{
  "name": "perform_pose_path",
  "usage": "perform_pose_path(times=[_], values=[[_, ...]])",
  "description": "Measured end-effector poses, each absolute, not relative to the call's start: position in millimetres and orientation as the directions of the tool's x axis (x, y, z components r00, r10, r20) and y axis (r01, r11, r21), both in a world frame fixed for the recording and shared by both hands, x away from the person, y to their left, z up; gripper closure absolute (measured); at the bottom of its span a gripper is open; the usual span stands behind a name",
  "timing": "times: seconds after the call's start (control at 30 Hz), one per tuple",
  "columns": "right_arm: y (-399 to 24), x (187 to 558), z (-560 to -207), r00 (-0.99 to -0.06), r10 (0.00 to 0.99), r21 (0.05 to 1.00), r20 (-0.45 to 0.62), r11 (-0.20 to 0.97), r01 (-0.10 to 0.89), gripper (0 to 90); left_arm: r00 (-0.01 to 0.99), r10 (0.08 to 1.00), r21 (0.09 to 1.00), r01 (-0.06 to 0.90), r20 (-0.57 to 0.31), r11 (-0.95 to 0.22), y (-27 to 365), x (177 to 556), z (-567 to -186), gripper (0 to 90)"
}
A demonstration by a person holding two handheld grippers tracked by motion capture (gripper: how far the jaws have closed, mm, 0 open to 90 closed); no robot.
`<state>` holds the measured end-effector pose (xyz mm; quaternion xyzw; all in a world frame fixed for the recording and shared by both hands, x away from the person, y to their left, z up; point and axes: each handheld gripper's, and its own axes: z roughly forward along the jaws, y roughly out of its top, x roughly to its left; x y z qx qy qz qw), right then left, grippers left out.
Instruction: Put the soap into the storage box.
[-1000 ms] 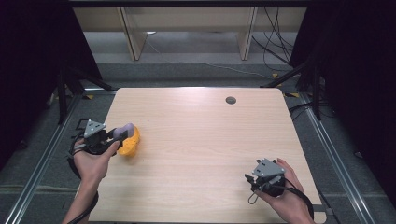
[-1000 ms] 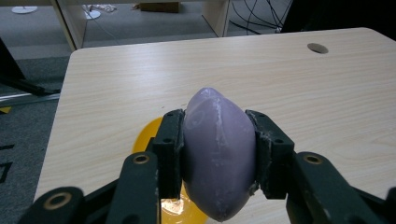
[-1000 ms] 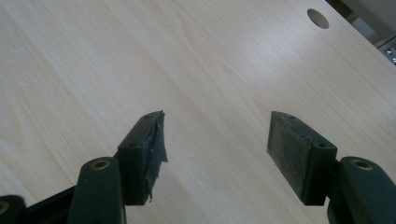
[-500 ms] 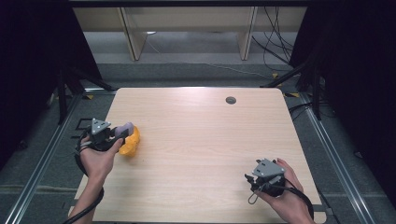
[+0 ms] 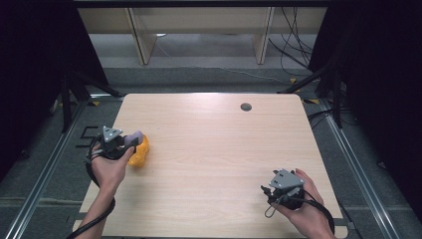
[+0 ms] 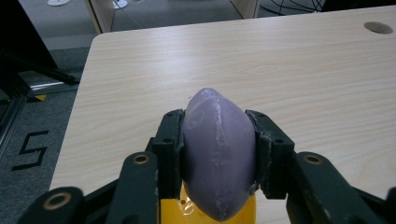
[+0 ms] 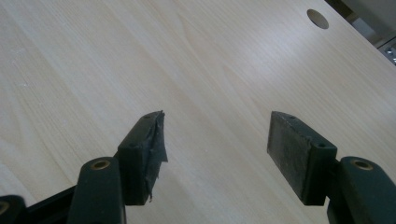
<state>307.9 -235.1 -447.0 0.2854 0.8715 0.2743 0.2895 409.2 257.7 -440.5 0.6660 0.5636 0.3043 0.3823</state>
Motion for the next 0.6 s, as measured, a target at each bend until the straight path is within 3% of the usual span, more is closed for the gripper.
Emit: perform_pose_path(times=[0.6], values=[[-234,307,-448,-0.671,0.658,0.646,-0.340,0.683,0.342,37.3,0.171,0.985,0.836,0.539,0.008,-0.100,252,421,-461,58.5]])
